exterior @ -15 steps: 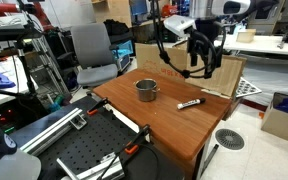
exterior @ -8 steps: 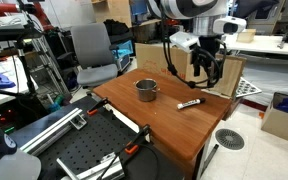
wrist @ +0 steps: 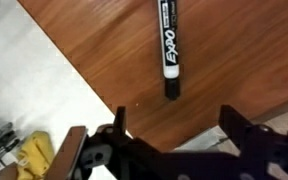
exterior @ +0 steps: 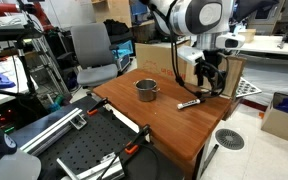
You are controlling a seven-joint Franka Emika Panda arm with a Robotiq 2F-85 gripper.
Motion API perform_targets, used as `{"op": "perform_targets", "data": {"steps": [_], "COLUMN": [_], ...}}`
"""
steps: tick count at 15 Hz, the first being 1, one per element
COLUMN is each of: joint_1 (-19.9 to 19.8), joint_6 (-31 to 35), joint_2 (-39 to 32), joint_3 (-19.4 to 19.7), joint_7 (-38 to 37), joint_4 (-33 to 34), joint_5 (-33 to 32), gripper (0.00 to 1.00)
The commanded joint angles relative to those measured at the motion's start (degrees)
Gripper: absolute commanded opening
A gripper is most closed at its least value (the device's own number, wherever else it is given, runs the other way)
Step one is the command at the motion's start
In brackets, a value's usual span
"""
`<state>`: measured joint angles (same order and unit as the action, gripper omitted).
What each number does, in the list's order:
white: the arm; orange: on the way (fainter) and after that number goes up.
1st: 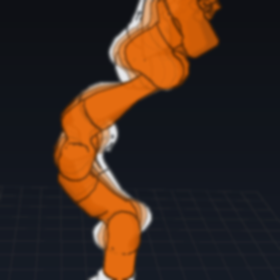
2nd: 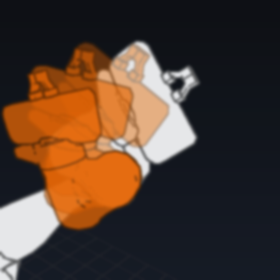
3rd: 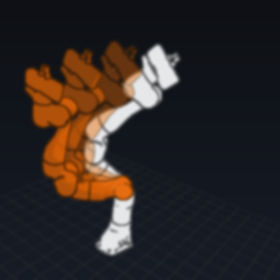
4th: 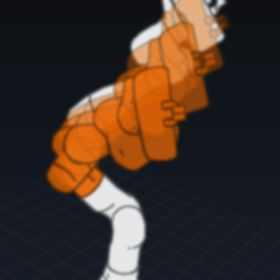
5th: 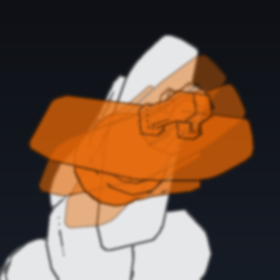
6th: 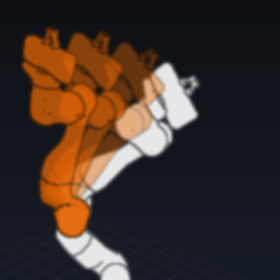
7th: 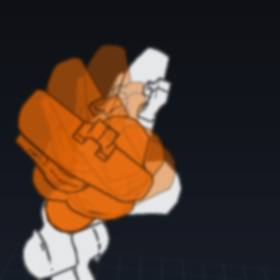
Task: Pick up the marker from the table and put it in the pot
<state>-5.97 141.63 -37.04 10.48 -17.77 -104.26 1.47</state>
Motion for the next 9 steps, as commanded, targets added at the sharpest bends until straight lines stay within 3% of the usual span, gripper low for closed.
{"op": "perform_targets", "data": {"steps": [1,7,8,9], "joint_1": [1.53,2.78,2.91,2.99], "joint_6": [-1.74,-1.77,-1.86,-1.92], "joint_2": [-3.97,-8.38,-8.74,-8.94], "joint_3": [1.34,2.25,2.38,2.42], "joint_7": [-2.01,-2.60,-2.57,-2.49], "joint_4": [3.97,5.88,6.04,6.33], "joint_5": [-1.01,-1.82,-1.81,-1.77], "gripper": [1.00,0.99,0.74,0.74]}}
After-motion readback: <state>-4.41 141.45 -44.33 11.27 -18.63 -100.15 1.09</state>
